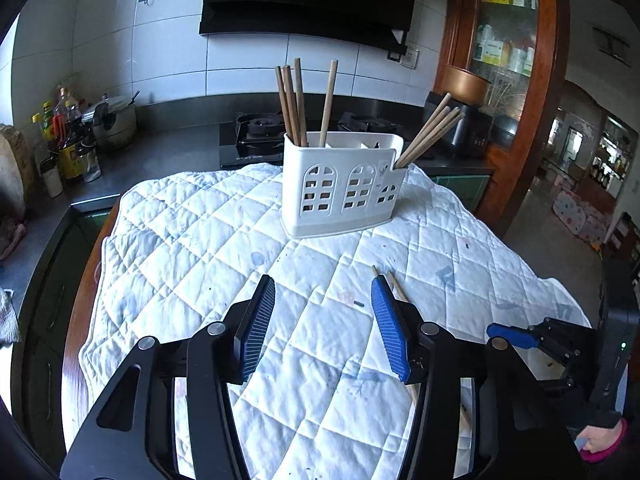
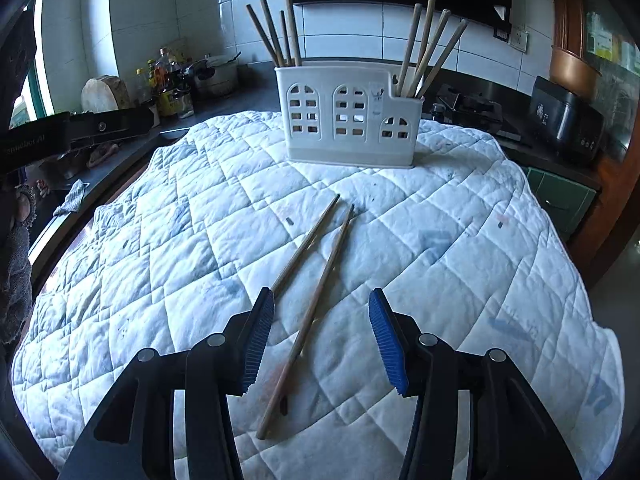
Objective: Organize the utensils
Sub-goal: 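Close the right tool on a chopstick while the left tool grasps the last one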
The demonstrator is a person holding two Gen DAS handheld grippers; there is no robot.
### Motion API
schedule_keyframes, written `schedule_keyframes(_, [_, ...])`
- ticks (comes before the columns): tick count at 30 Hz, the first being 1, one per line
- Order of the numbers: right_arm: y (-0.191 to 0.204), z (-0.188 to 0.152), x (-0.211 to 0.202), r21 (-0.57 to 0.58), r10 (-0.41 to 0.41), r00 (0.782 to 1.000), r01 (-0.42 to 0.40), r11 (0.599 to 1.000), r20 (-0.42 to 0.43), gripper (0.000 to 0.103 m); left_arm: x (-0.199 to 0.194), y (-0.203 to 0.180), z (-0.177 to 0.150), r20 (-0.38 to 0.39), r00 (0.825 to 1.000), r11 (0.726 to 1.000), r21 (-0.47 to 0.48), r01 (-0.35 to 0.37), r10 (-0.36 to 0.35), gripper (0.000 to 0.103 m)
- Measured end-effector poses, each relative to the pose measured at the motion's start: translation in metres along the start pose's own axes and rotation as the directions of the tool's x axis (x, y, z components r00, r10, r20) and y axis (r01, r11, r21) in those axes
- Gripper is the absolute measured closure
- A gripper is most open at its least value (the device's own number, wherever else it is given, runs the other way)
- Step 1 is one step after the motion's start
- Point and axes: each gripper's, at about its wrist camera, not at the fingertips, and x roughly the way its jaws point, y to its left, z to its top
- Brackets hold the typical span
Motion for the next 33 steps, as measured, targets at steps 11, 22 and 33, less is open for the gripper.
schedule_keyframes(11, [0.005,-0.018,0.024,0.135,0.068,0.996,-0.059,0.989,-0.059,0.073,-0.008,0.017,-0.029,0.003,0.999,0.997,-0.068,-0.045,0.045,0.051])
schedule_keyframes(22, [-0.001,-0.024,0.036,0.202,0.045,0.995,-0.027,0.979,-0.084,0.083,0.004,0.022,-0.049,-0.05,0.998,0.993,-0.103,-0.049,0.044,0.051])
schedule_keyframes(33, [-0.01,-0.024,0.019,0.224,-0.006,1.0,0.013,0.974,-0.03,0.096,0.019,-0.011,-0.081,-0.119,0.992,0.996,-0.078,0.043,-0.052,0.052])
